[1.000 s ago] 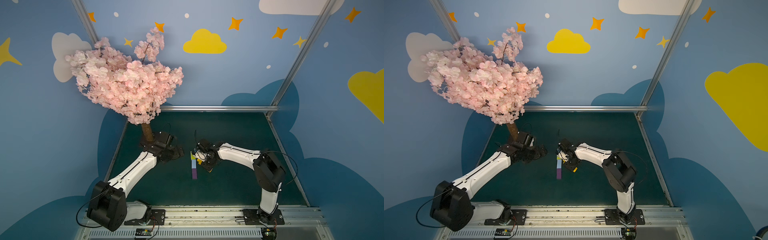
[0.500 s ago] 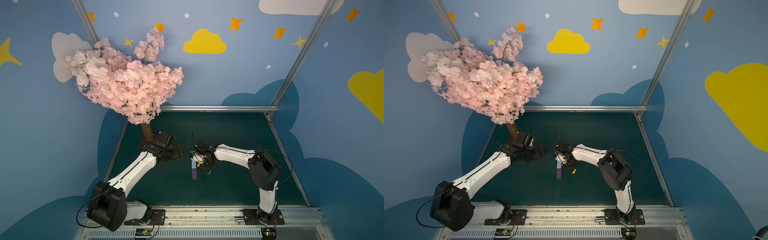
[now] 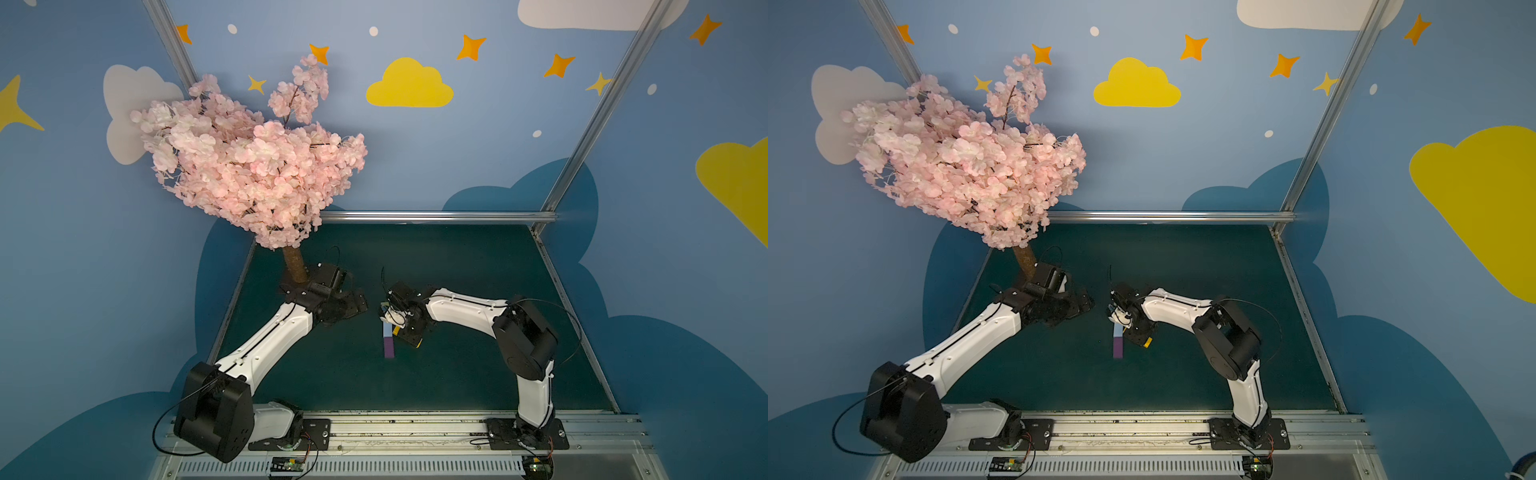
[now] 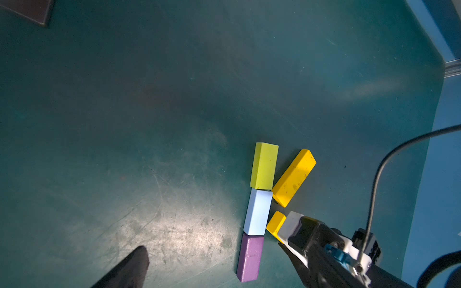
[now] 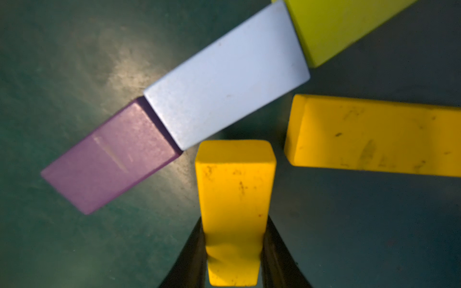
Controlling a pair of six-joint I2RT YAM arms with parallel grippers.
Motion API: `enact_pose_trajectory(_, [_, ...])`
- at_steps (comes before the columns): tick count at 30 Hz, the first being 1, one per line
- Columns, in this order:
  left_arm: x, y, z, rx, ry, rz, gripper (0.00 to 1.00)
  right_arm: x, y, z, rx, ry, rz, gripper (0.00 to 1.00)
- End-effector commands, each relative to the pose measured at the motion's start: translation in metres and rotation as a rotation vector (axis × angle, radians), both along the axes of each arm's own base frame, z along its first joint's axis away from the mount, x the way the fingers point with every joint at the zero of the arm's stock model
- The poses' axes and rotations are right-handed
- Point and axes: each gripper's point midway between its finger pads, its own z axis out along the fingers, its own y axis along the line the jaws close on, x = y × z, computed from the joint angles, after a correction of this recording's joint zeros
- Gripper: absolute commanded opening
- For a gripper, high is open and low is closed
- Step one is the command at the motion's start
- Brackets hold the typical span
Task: Assemble the letter k with building blocks
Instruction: Assemble the building block at the center of the board.
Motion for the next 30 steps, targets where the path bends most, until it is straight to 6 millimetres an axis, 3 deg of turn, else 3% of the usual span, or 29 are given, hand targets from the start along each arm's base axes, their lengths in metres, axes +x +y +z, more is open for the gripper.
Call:
enact_pose_trajectory(1, [0.0034, -0.0005, 0.0093, -0.014, -0.022, 0.003, 1.0, -0.0074, -0.0089, -0.0123, -0.068, 0.04, 0.008, 0.23])
enact_pose_trajectory(27, [0.0017, -0.0008, 0.0058, -0.018, -0.016, 0.003, 1.0, -0.0074, -0.0159, -0.0025, -0.083, 0.017, -0.001, 0.24])
enact_pose_trajectory(30, [0.0017, -0.0007, 0.0058, -0.019, -0.016, 0.005, 1.0, -0.0062, -0.0138, -0.0044, -0.083, 0.011, 0.001, 0.29])
